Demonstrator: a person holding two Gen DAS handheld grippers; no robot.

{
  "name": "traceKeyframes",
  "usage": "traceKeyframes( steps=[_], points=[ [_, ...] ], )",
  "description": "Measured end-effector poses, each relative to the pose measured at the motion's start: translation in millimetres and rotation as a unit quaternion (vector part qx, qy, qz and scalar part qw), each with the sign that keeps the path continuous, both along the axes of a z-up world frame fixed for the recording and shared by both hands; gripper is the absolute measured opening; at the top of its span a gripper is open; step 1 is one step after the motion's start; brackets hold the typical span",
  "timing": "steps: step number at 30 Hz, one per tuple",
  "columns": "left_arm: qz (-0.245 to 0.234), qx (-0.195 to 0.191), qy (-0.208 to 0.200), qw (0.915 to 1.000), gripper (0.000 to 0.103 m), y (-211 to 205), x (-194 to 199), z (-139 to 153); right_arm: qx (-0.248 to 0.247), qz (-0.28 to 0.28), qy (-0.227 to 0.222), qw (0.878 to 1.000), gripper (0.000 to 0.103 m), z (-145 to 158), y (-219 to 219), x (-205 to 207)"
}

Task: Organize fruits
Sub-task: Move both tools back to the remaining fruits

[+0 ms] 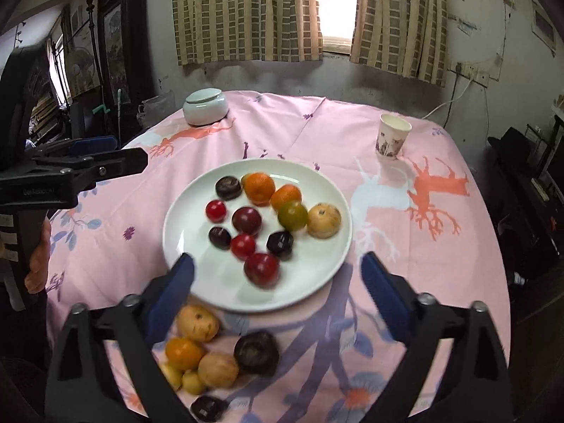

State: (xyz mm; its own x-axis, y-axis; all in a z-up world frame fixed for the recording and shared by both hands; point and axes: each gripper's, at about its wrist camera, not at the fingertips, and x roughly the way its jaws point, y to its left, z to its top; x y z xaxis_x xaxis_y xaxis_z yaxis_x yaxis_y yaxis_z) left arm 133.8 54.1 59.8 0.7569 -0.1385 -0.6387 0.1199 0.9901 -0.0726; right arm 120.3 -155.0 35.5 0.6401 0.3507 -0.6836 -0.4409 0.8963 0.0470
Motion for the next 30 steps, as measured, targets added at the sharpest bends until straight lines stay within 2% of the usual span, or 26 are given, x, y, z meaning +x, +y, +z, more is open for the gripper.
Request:
traceKeyframes(
  steps=[5, 11, 18, 23, 25, 28, 30],
  points=[
    [0.027, -0.009, 0.021, 0.9994, 0.101, 7.7, -54.9, -42.3, 0.014, -0.020, 0.011, 1.000, 0.102, -25.6, -8.0, -55.5],
    [0.018, -0.012, 0.075, 0.9970, 0.101, 7.6, -82.9, -83.8, 0.015, -0.041, 0.049, 0.998, 0.102, -55.6, -12.9, -69.2],
    [0.007, -0.020, 0.086, 0.9961, 0.101, 5.7, -91.0, -92.5, 0.009, -0.056, 0.061, 0.996, 0.102, -67.1, -16.4, -62.9],
    [0.011, -0.019, 0.088, 0.9959, 0.101, 7.7, -92.3, -93.8, -0.039, -0.070, 0.024, 0.996, 0.102, -64.4, -19.7, -60.1],
    [0.013, -0.020, 0.093, 0.9954, 0.101, 9.4, -92.3, -96.4, -0.056, -0.070, 0.022, 0.996, 0.102, -69.6, -25.2, -54.6],
    [0.011, -0.022, 0.097, 0.9949, 0.101, 9.5, -92.2, -97.5, -0.069, -0.063, 0.046, 0.995, 0.102, -84.1, -31.4, -44.3],
    [0.009, -0.022, 0.096, 0.9951, 0.101, 8.1, -93.2, -96.5, -0.058, -0.045, 0.059, 0.996, 0.102, -93.5, -33.0, -38.5]
  ],
)
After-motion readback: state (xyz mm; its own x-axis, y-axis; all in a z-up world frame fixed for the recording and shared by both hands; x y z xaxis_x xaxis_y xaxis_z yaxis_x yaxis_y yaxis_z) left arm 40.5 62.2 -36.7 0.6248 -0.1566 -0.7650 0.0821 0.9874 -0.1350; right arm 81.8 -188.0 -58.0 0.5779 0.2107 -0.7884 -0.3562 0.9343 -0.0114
